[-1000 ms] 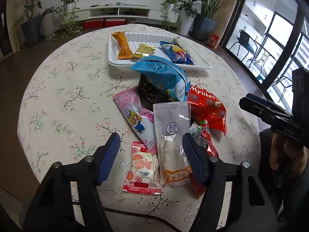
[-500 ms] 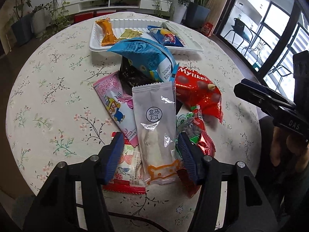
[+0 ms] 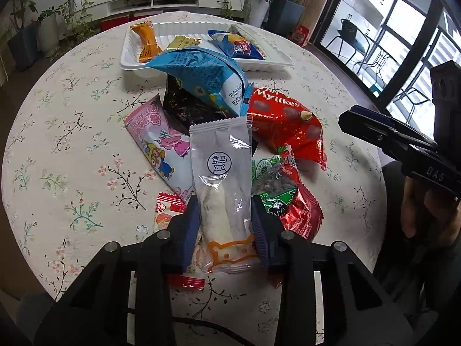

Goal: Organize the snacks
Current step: 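Grasp the white logo packet with the left tool while the right tool grasps the blue chip bag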

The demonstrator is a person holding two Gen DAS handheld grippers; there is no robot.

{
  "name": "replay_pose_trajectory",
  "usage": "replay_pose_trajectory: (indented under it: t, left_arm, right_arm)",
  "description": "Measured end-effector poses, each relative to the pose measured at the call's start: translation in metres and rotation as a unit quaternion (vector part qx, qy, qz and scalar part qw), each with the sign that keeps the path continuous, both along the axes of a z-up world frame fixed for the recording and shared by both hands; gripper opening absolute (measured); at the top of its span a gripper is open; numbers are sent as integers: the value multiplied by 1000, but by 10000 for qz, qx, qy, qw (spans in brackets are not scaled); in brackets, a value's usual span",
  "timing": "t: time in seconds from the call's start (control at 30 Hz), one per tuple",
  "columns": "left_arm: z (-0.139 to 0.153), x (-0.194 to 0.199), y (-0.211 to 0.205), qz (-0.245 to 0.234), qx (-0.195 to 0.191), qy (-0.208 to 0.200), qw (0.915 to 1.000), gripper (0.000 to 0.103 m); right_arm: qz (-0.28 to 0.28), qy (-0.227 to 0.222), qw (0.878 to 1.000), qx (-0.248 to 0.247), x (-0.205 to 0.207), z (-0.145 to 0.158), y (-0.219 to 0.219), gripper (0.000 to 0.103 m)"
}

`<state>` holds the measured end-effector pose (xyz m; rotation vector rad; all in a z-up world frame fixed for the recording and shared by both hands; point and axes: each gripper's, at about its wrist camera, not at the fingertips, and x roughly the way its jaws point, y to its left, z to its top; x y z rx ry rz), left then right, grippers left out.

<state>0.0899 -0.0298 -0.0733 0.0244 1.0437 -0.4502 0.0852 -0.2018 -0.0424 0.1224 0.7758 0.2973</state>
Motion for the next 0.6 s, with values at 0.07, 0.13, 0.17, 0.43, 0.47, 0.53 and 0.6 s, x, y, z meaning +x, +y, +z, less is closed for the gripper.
replay_pose_trajectory:
  t: [0.07, 0.13, 0.17, 0.43, 0.47, 0.53, 0.6]
  left_arm:
    - [0, 0, 1, -14, -15, 4, 10000, 30]
    - [0, -1, 2, -46, -19, 8, 10000, 28]
    - [0, -1, 3, -50, -28, 6, 10000, 27]
    - [2, -3, 11, -55, -117, 1, 9999, 26]
    - [2, -3, 13, -51, -132, 3, 9999, 26]
    - [3, -4, 17, -33, -167, -9, 9999, 25]
    - [4, -6, 21, -11, -202, -19, 9998, 26]
  right_arm:
    - [-5, 1, 10000, -9, 0, 0, 0, 77]
    - [3, -8, 10000, -11, 0, 0, 1, 74]
    - [4, -6, 10000, -18, 0, 0, 1, 74]
    - [87, -51, 9999, 1, -1, 3, 3, 73]
    - [143, -59, 9999, 57, -1, 5, 4, 73]
    - [221, -119, 9997, 51, 0, 9, 7, 73]
    - [352, -163, 9992, -68, 4, 13, 13, 73]
